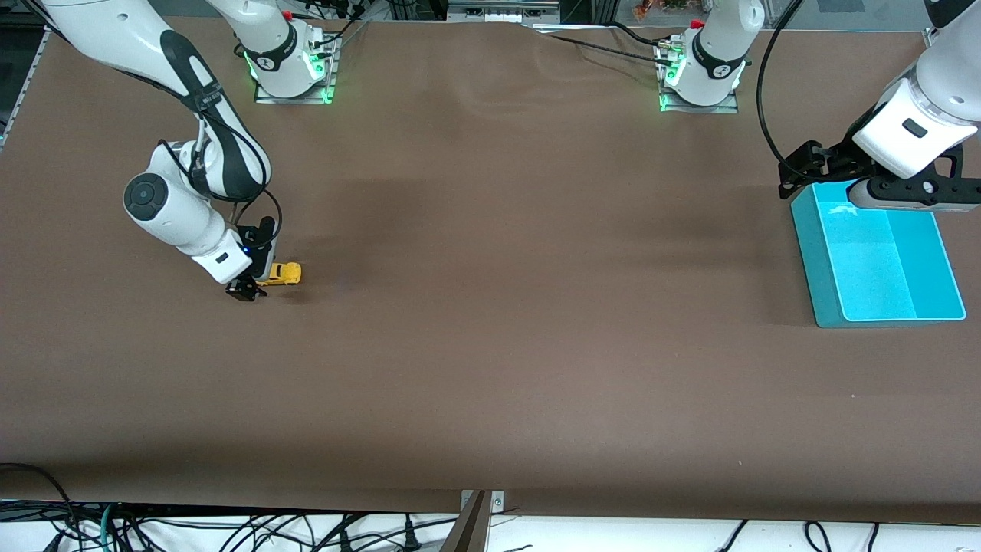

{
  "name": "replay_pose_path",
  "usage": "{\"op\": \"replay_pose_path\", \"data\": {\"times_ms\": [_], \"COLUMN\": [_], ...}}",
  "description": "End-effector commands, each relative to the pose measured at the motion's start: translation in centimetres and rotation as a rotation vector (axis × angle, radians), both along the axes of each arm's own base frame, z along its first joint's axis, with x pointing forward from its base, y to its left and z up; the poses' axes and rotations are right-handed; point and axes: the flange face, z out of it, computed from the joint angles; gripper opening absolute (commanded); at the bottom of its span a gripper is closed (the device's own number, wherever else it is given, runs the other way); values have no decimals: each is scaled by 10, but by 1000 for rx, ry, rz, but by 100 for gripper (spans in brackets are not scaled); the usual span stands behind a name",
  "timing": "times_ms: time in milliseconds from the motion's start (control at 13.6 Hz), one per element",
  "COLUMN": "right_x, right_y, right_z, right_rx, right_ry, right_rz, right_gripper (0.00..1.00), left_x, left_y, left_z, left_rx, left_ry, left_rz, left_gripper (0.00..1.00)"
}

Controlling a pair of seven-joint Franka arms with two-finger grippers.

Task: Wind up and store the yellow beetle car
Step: 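Lower the right gripper onto the yellow beetle car and grasp it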

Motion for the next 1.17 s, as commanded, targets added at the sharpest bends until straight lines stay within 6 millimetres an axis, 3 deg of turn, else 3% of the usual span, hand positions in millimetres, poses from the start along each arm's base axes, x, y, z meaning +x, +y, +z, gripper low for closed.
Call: {"op": "replay_pose_path", "data": {"times_ms": [0, 293, 587, 807, 1100], "right_x": [-5, -7, -7, -7, -9], "right_y": [-2, -1, 0, 28, 36], "right_z": [-8, -9, -5, 1, -7], "right_rx": [-3, -3, -4, 15, 22], "right_ry": [-17, -17, -12, -9, 9], "right_rz": [17, 18, 17, 38, 29], "right_gripper": [74, 45, 31, 25, 25], "left_x": [3, 3, 3, 3, 2], "left_y": [-3, -3, -3, -3, -3], "left_z": [6, 6, 6, 6, 6], "left_rx": [-20, -20, -20, -20, -20], "left_ry": [6, 6, 6, 6, 9], "left_rz": [-9, -9, -11, -11, -11], "left_gripper": [100, 100, 100, 100, 100]}}
